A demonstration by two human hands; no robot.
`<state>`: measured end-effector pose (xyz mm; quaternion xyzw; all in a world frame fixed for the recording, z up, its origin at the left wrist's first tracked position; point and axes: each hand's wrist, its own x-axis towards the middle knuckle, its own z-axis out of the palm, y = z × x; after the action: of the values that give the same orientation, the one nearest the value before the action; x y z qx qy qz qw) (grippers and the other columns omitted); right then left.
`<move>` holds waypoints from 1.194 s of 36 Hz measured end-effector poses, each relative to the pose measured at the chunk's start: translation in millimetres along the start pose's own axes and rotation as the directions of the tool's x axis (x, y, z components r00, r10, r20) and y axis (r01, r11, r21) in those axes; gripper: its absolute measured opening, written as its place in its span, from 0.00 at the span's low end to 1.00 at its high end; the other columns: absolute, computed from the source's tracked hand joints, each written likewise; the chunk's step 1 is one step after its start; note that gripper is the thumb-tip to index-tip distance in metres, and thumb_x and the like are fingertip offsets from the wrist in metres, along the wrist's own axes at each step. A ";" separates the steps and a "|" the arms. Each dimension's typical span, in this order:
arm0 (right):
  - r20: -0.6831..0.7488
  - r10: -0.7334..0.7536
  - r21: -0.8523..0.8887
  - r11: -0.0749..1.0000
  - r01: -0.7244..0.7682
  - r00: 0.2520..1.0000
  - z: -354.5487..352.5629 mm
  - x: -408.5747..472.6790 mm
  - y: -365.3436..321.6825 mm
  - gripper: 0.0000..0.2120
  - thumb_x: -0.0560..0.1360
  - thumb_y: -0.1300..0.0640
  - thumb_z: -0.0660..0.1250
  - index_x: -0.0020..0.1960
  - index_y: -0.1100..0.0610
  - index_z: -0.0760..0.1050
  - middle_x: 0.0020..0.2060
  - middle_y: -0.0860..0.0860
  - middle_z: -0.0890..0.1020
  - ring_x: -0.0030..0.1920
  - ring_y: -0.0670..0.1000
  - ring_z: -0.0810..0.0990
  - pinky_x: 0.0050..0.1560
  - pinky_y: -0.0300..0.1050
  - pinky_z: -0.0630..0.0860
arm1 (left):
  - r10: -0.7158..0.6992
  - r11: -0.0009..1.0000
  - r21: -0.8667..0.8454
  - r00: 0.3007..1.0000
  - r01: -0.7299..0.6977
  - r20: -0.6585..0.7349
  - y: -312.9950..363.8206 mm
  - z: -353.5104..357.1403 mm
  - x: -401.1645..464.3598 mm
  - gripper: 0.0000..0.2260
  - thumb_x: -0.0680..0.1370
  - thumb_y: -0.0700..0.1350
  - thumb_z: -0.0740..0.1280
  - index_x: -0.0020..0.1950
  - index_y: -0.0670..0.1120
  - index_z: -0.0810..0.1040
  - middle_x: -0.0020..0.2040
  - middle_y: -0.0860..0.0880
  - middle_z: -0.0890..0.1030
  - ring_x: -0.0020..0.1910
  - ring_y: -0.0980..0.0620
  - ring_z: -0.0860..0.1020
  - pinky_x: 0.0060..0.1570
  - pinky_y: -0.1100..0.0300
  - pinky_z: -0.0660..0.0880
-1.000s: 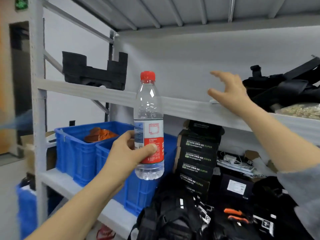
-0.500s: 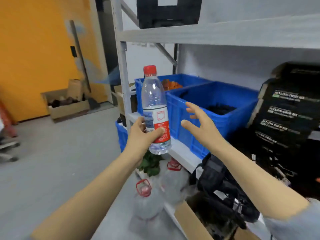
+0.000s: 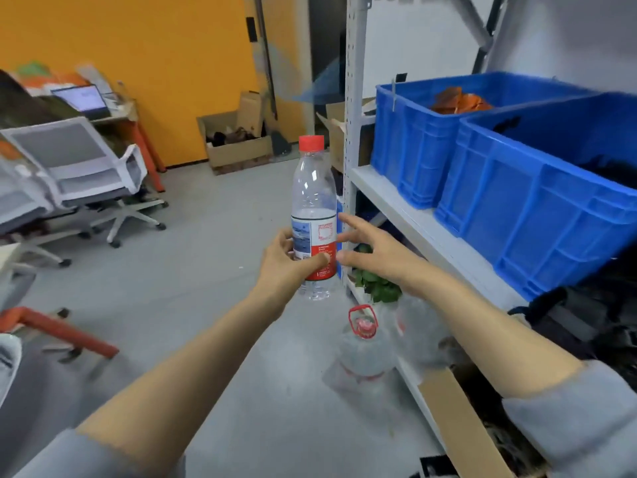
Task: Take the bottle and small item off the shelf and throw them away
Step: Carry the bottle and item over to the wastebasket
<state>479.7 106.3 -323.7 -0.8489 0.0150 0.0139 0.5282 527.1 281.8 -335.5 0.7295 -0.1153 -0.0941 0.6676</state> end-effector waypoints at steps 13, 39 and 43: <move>-0.110 0.043 0.285 0.958 -0.010 0.993 70.2 210.4 3.0 0.26 0.70 0.55 0.74 0.66 0.47 0.72 0.52 0.44 0.82 0.47 0.36 0.82 0.41 0.31 0.78 | -0.080 0.997 0.011 0.997 0.080 -0.001 -51.3 -88.5 165.4 0.19 0.67 0.37 0.74 0.54 0.52 0.77 0.47 0.51 0.83 0.44 0.54 0.83 0.41 0.64 0.80; -0.276 0.404 0.515 0.828 -0.221 0.872 54.8 677.7 84.4 0.21 0.65 0.63 0.76 0.54 0.50 0.74 0.45 0.50 0.84 0.44 0.48 0.84 0.37 0.38 0.78 | -0.454 0.877 0.234 0.884 0.420 0.113 -135.1 -161.3 633.1 0.28 0.69 0.48 0.72 0.68 0.50 0.68 0.60 0.46 0.77 0.57 0.48 0.77 0.55 0.55 0.74; -0.324 0.429 0.507 0.831 -0.228 0.843 26.3 756.2 101.2 0.24 0.63 0.63 0.76 0.55 0.50 0.73 0.48 0.50 0.83 0.48 0.50 0.83 0.44 0.44 0.78 | -0.475 0.861 0.244 0.877 0.445 0.074 -131.1 -171.6 721.2 0.22 0.73 0.48 0.70 0.65 0.48 0.71 0.55 0.46 0.80 0.50 0.53 0.78 0.42 0.62 0.70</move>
<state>1231.0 76.9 -455.8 -0.6695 0.2817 -0.0820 0.6824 1271.9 244.1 -438.5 0.7971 0.0089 -0.2857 0.5319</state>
